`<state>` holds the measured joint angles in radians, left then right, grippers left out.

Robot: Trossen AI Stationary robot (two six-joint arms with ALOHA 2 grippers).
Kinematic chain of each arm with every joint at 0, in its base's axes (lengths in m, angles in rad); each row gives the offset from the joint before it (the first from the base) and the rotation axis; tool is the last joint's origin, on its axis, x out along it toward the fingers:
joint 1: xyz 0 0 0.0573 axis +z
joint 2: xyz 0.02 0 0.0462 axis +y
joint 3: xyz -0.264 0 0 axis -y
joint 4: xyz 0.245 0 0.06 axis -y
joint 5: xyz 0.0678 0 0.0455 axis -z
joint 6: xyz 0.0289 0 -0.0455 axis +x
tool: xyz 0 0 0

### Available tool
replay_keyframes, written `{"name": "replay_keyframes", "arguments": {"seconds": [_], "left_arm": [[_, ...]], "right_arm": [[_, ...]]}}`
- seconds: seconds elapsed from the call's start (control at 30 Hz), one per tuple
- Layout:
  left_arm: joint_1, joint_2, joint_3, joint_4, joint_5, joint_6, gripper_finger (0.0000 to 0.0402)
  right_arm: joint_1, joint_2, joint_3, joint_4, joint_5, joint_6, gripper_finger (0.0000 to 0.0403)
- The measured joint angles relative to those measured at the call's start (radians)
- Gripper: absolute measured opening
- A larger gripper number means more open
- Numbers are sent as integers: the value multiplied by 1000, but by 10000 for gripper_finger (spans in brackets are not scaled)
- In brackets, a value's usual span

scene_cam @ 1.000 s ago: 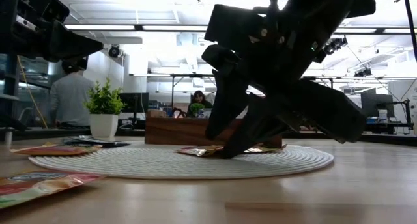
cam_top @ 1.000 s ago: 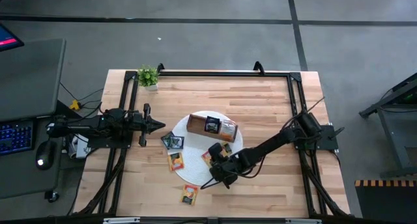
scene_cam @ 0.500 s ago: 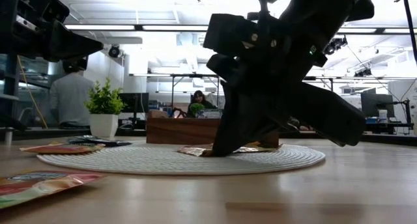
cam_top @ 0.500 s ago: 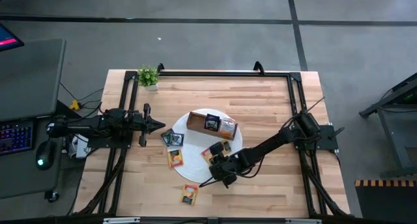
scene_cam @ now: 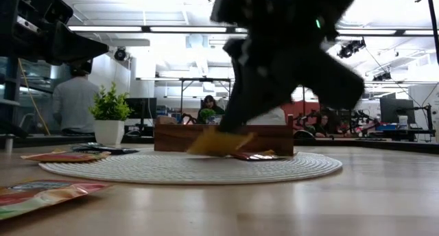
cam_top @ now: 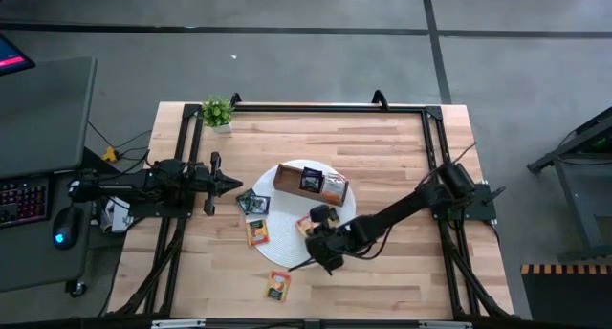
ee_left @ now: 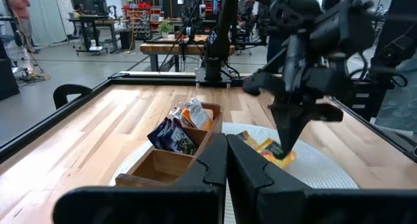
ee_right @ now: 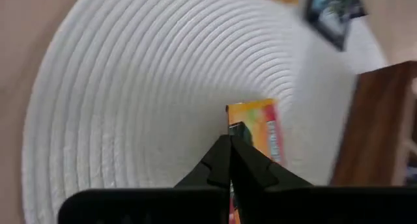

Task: Pick & Place Tea
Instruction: Put the orange tea bag into the left section of the wooden organizer

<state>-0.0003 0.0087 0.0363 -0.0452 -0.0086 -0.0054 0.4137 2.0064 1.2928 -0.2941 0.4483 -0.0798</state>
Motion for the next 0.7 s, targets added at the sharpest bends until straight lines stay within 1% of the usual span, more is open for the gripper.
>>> {"name": "replay_keyframes", "arguments": {"seconds": [0.13, 0.27, 0.4, 0.53, 0.7], "left_arm": [[0, 0, 0, 0, 0, 0, 1], [0, 0, 0, 0, 0, 0, 1], [0, 0, 0, 0, 0, 0, 1], [0, 0, 0, 0, 0, 0, 1], [0, 0, 0, 0, 0, 0, 1]], "right_arm": [[-12, -35, 65, -67, -17, 35, 1], [-48, -51, 163, -182, -68, 132, 1], [-102, -51, 272, -305, -157, 252, 0], [-157, -51, 357, -386, -257, 377, 0], [-208, -51, 427, -438, -354, 488, 0]]}}
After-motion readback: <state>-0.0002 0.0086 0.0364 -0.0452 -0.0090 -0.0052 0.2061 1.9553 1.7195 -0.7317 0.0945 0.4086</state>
